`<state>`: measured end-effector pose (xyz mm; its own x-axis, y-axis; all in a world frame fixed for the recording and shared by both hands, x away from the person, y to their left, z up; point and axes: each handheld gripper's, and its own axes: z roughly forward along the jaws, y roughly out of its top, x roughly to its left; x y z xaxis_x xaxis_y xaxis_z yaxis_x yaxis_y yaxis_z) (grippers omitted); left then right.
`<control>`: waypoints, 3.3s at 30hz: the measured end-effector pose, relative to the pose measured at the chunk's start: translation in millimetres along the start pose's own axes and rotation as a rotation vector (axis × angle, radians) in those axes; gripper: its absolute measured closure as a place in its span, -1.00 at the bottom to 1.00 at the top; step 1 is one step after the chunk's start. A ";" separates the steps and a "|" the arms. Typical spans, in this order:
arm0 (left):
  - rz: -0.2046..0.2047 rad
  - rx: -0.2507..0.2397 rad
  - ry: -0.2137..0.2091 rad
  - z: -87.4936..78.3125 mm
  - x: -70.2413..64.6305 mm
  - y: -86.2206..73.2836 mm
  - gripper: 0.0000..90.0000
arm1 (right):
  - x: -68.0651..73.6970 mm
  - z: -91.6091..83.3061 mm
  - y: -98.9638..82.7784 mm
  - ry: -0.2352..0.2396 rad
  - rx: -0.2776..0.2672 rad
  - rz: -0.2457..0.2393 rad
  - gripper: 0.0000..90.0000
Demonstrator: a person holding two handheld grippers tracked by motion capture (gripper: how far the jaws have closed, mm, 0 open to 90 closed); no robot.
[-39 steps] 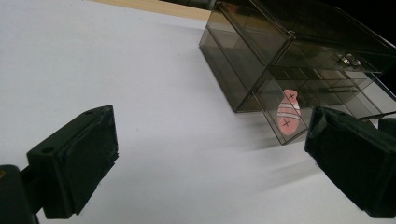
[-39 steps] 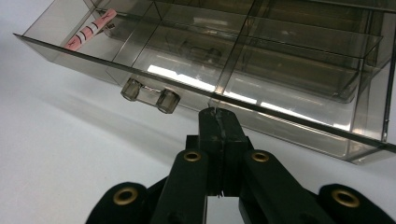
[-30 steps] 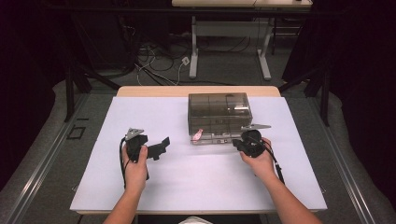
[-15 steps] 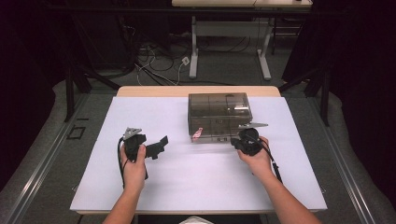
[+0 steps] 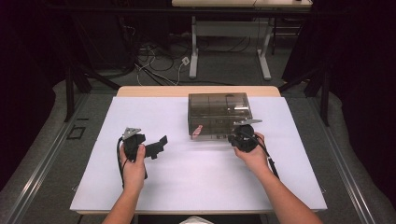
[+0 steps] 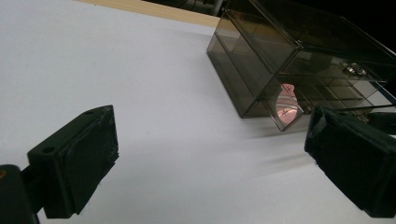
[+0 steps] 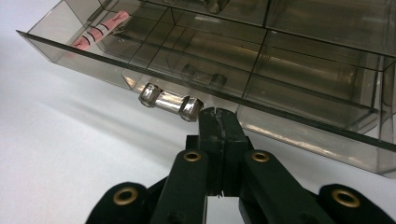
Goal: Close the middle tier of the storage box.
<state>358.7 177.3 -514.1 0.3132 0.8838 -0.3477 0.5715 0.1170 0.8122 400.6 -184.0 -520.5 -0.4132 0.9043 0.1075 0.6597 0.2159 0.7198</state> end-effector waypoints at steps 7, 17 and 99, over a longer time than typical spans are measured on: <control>-0.001 0.001 0.000 0.1 0.2 -0.1 -0.94 | -0.5 4.7 4.4 -0.003 -0.007 -0.003 1.00; -0.004 0.000 0.004 -0.2 2.0 -0.2 -0.94 | -0.6 10.7 10.3 -0.010 -0.003 0.027 1.00; -0.032 0.002 0.018 1.6 8.9 -0.5 -0.92 | 4.1 1.4 11.5 0.029 -0.140 0.028 0.09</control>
<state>362.4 184.4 -518.4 0.2811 0.8874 -0.3653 0.5827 0.1447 0.7997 407.4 -177.3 -512.8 -0.4149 0.8979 0.1474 0.5783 0.1351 0.8045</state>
